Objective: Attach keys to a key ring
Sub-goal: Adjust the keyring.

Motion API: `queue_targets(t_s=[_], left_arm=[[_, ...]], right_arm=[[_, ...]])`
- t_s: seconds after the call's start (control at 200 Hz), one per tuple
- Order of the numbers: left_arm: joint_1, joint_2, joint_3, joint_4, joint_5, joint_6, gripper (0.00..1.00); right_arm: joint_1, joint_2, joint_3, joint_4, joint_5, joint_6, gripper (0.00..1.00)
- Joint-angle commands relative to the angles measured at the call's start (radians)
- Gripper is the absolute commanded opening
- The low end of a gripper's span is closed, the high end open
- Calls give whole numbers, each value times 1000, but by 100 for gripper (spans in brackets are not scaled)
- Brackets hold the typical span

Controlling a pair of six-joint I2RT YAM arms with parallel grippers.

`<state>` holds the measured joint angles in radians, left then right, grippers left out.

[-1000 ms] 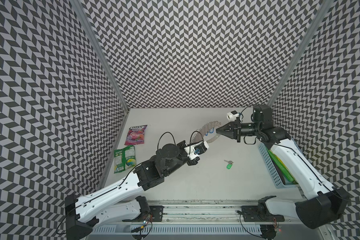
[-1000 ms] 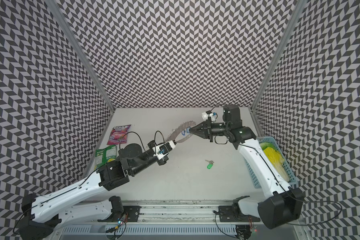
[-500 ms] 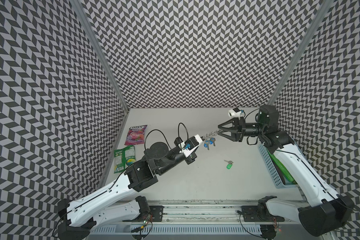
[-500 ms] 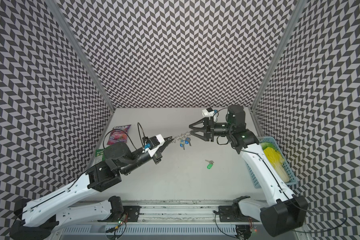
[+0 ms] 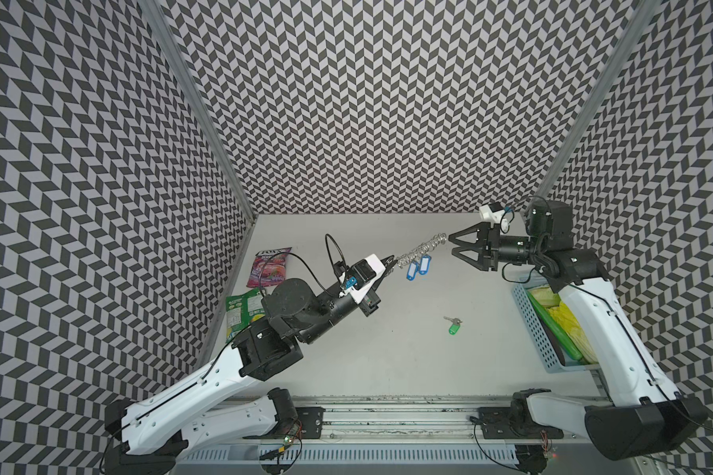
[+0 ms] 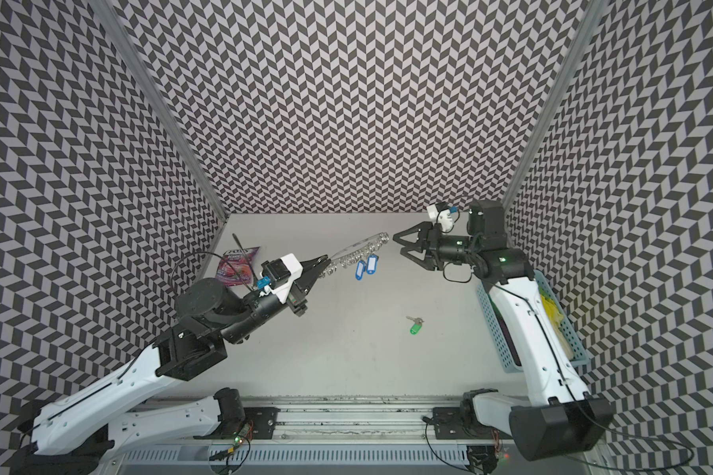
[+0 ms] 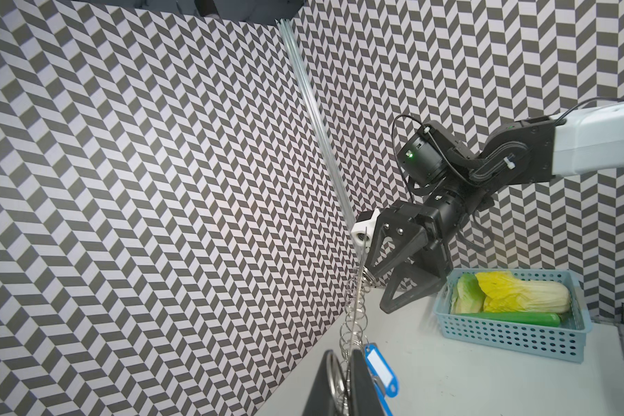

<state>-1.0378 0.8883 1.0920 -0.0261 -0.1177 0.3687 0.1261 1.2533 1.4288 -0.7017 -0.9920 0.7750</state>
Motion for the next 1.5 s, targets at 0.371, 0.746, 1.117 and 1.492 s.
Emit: queue_targets(t_s=[0.371,0.746,1.117,1.492], left_arm=[[5,-13,23,-88,30,-43,0],[4,-43,22,-291,95,-78,0],[2,-132,-41,-387,108,25,0],[-24,-78,-29,-441,119,164,0]], right_arm=[[0,-110,-27,100,483,-315,61],[68,-279,-72,283,374,-775,62],[164,-366,-122,221,107,-1075,64],[373,-328,-66,64,138,-1224,58]])
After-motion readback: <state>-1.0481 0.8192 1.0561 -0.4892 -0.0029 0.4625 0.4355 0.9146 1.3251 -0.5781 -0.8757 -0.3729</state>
